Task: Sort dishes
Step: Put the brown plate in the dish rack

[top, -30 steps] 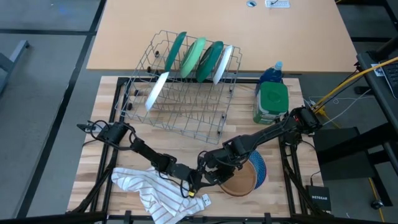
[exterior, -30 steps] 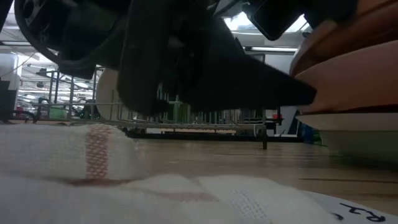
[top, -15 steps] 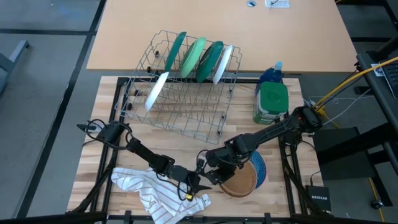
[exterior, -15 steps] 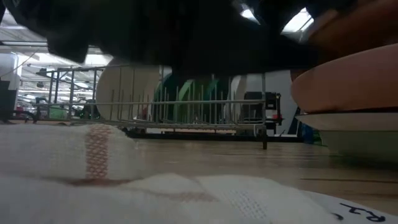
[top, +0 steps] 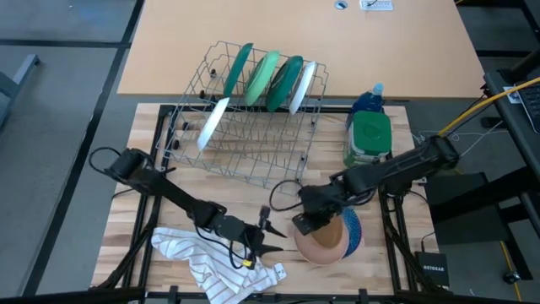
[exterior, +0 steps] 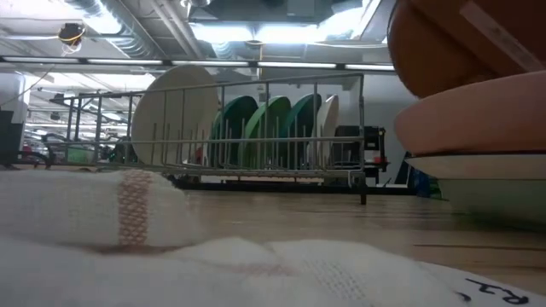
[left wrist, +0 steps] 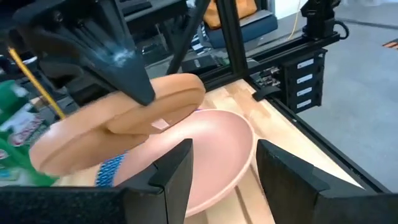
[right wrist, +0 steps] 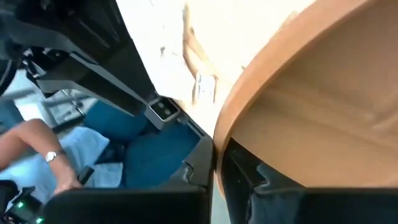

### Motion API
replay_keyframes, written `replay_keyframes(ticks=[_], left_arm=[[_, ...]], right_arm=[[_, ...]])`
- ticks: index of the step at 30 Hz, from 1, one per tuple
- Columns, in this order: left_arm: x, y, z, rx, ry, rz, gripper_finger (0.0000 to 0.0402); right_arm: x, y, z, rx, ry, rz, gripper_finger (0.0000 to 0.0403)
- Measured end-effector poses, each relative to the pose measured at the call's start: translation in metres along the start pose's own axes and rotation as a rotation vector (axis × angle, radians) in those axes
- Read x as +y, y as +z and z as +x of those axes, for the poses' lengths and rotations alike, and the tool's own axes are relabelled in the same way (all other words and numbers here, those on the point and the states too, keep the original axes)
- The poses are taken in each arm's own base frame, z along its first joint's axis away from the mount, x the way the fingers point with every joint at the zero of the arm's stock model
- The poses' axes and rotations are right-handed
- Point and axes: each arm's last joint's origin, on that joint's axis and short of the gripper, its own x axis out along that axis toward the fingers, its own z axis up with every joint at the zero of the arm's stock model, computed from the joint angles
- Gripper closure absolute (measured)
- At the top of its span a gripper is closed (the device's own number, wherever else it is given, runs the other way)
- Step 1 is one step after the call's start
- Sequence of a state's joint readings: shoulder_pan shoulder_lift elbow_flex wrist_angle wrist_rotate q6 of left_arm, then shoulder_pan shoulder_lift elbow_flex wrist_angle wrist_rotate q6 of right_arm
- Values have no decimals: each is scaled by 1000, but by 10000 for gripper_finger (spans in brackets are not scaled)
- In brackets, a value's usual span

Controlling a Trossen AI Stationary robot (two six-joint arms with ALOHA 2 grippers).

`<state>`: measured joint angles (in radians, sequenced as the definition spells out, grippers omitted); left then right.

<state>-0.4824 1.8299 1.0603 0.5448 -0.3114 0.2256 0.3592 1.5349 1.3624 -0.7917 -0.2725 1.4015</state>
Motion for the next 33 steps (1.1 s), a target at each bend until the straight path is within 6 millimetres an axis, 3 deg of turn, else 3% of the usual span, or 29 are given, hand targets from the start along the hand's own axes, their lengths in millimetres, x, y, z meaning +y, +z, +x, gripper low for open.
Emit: replay_keyframes(ticks=[6,16,25,33], left_arm=[[15,22,-20,20,44,7,235],[33,40,-50,122,145,53,235],[52,63,-91,144,151,10,235],[67,81,-123,99,176,-15,235]], right_arm=[[-4,-5,-29,-149,18,-14,385],[-8,-6,-50,-330,30,-28,382],[-11,-12,-81,-451,94,-89,382],[-8,-15,-117,-738,195,-229,382]])
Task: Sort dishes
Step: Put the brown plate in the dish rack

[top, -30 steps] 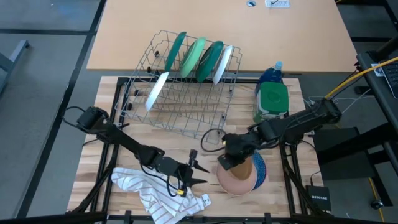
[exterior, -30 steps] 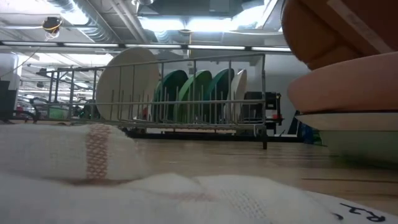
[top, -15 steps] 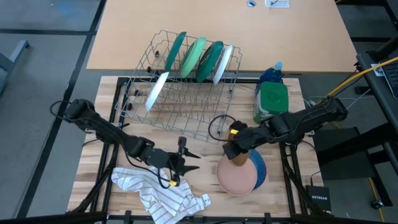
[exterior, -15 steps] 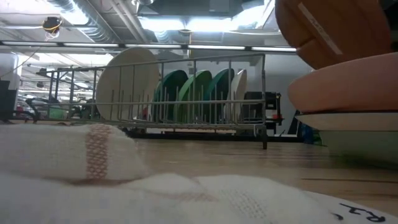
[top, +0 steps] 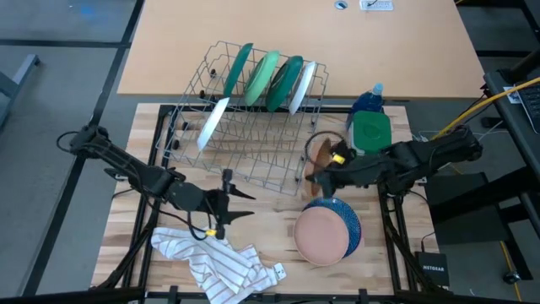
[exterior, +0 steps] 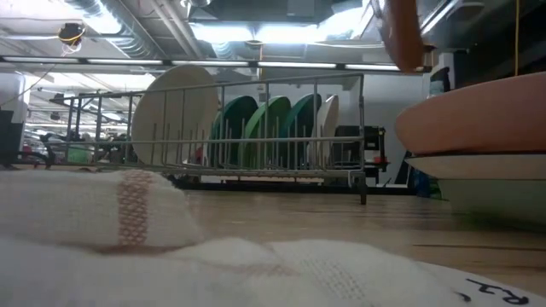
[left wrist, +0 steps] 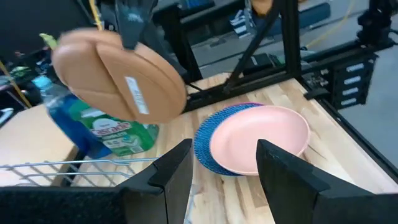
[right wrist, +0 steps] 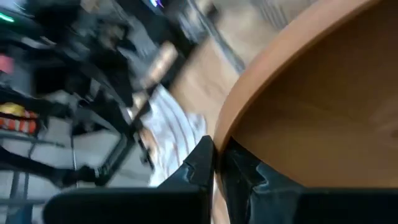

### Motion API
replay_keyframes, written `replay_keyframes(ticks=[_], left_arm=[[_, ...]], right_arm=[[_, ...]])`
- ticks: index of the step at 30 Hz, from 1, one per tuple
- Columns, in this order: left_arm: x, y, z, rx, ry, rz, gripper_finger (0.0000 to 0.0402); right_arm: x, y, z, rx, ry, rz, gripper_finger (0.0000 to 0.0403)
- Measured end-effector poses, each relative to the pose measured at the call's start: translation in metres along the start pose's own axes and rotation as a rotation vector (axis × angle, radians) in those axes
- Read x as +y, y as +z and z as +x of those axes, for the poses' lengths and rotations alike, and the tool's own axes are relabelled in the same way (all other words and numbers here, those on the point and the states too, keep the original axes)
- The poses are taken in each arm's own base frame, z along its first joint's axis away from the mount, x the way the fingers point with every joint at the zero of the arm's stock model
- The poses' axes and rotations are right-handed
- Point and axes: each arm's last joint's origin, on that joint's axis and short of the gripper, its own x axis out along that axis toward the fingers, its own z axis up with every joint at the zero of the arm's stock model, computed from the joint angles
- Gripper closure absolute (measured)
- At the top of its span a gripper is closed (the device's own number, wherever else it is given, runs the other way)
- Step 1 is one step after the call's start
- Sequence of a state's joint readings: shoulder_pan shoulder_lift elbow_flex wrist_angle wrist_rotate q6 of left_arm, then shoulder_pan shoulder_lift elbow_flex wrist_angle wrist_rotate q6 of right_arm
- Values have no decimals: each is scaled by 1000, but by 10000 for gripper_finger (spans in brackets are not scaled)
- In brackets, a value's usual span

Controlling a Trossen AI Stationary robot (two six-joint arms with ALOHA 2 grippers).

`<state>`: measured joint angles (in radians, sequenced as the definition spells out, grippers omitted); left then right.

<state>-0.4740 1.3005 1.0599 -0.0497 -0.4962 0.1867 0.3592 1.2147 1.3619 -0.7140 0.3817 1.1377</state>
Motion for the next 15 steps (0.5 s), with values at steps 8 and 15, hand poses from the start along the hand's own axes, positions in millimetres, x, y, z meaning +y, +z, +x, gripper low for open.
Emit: replay_keyframes(ticks=[8,15], left_arm=[[11,8,-14,-34,67,-27,235],[12,8,-14,-31,79,-28,235]], right_arm=[[20,18,-10,-283,119,-270,382],[36,19,10,-401,129,-484,382]])
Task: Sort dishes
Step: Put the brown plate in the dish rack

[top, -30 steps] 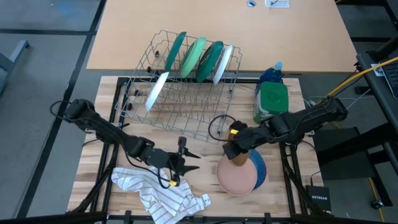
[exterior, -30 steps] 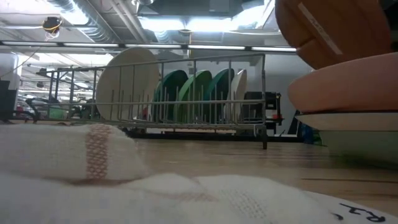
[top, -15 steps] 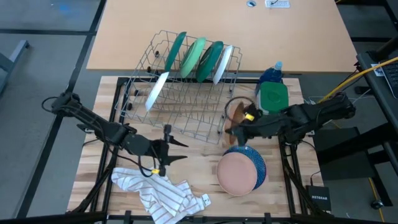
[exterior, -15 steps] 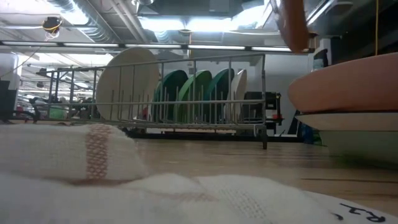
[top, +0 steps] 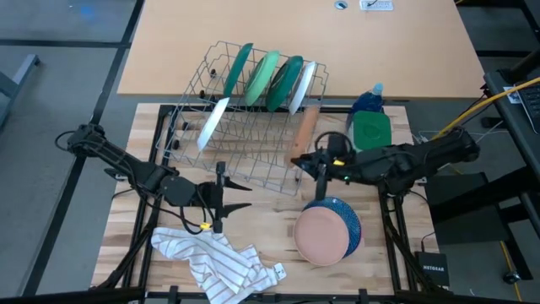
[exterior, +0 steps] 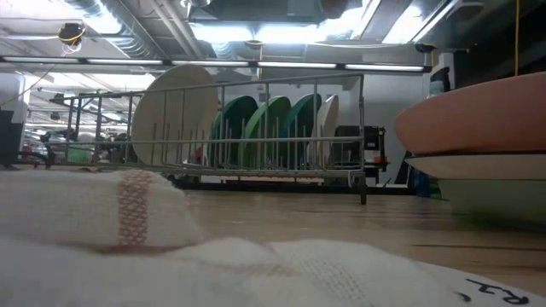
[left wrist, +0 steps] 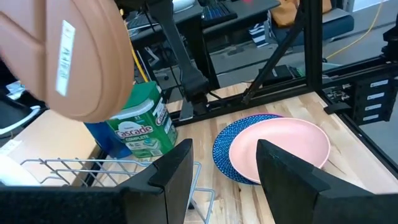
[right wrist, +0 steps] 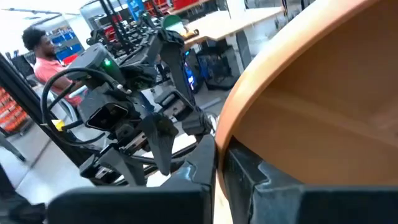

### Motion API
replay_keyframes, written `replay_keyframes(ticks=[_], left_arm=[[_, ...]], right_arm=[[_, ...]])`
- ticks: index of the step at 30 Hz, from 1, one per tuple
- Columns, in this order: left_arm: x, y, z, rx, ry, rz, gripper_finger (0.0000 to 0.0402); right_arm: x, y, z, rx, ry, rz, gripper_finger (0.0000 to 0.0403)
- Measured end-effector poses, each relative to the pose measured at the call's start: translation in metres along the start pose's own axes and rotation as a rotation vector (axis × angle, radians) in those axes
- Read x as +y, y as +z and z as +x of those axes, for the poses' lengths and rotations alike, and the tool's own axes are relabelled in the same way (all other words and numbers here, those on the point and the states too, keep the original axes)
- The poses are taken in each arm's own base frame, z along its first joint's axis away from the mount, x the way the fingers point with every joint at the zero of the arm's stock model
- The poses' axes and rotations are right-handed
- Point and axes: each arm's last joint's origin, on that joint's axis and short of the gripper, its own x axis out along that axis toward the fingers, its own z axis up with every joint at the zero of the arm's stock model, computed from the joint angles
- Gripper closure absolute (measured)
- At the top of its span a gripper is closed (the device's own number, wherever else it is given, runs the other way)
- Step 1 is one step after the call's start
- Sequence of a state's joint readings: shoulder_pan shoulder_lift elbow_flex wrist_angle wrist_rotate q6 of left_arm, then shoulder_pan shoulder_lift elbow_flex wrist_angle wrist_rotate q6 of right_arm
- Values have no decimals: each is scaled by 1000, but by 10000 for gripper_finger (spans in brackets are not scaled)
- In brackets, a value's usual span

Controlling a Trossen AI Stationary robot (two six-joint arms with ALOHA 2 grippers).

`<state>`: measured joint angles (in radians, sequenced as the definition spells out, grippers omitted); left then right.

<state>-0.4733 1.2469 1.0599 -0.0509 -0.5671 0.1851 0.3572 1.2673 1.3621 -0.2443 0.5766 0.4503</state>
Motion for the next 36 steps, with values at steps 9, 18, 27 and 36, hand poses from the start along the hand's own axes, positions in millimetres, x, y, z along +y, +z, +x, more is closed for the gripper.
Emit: replay_keyframes(ticks=[9,18,27,36], left_arm=[[0,0,0,-1,1,-29,235],[-1,-5,0,49,-5,-23,235],[-1,-9,0,86,9,-26,235],[-1,-9,0,87,10,-26,235]], right_arm=[[-9,-35,59,-47,4,-80,382],[-69,-81,87,-67,37,12,382],[-109,-107,88,-85,12,115,382],[-110,-112,86,-98,26,126,382]])
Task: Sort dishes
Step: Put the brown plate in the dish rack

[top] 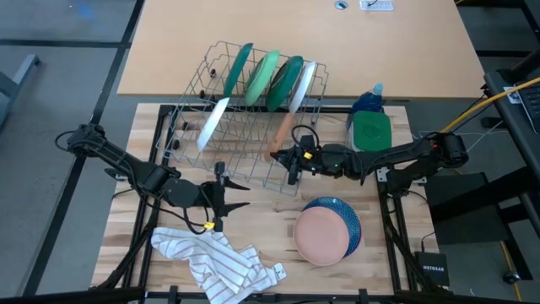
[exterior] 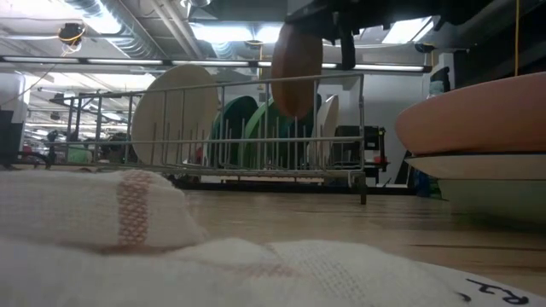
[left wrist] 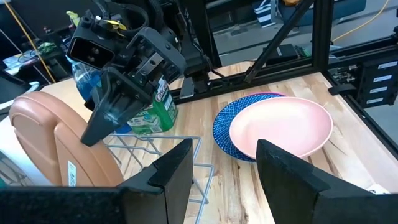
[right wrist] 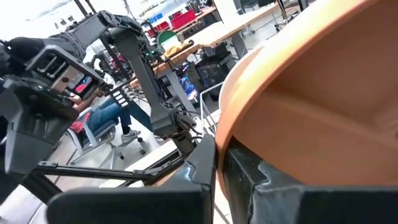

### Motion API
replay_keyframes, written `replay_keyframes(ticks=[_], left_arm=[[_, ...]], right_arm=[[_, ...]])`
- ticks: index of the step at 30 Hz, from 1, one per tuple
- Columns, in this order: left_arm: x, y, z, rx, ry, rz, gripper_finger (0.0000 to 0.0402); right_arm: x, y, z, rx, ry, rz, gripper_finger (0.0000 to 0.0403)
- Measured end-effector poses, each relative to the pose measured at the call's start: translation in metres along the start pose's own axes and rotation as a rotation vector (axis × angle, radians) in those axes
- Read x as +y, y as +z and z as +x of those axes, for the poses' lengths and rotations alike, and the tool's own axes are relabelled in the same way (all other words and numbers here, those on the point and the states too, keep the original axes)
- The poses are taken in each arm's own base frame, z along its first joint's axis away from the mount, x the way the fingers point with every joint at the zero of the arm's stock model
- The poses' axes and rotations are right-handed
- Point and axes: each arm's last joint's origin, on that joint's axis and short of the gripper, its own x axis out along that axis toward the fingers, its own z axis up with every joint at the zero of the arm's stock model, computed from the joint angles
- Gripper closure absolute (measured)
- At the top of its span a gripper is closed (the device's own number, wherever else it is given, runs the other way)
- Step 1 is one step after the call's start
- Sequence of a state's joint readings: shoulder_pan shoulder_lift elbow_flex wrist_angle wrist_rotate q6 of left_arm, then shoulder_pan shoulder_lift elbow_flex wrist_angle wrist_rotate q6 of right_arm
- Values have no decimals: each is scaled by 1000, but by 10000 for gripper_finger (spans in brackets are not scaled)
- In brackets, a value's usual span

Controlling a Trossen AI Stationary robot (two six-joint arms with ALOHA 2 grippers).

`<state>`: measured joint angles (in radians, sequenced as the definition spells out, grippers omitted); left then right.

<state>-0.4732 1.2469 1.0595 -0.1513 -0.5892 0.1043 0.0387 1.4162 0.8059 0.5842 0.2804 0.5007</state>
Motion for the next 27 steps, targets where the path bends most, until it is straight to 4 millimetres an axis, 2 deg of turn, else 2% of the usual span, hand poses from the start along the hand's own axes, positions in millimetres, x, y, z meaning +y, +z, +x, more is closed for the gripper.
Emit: replay_keyframes(ticks=[8,14,27], left_arm=[[0,-2,0,17,-2,11,235],[0,-2,0,22,-2,14,235],[0,-2,0,22,-2,14,235]], right_arm=[[-1,-2,0,14,-8,-5,382],[-4,-5,0,20,-80,-9,382],[-1,1,-7,76,-21,-2,382]])
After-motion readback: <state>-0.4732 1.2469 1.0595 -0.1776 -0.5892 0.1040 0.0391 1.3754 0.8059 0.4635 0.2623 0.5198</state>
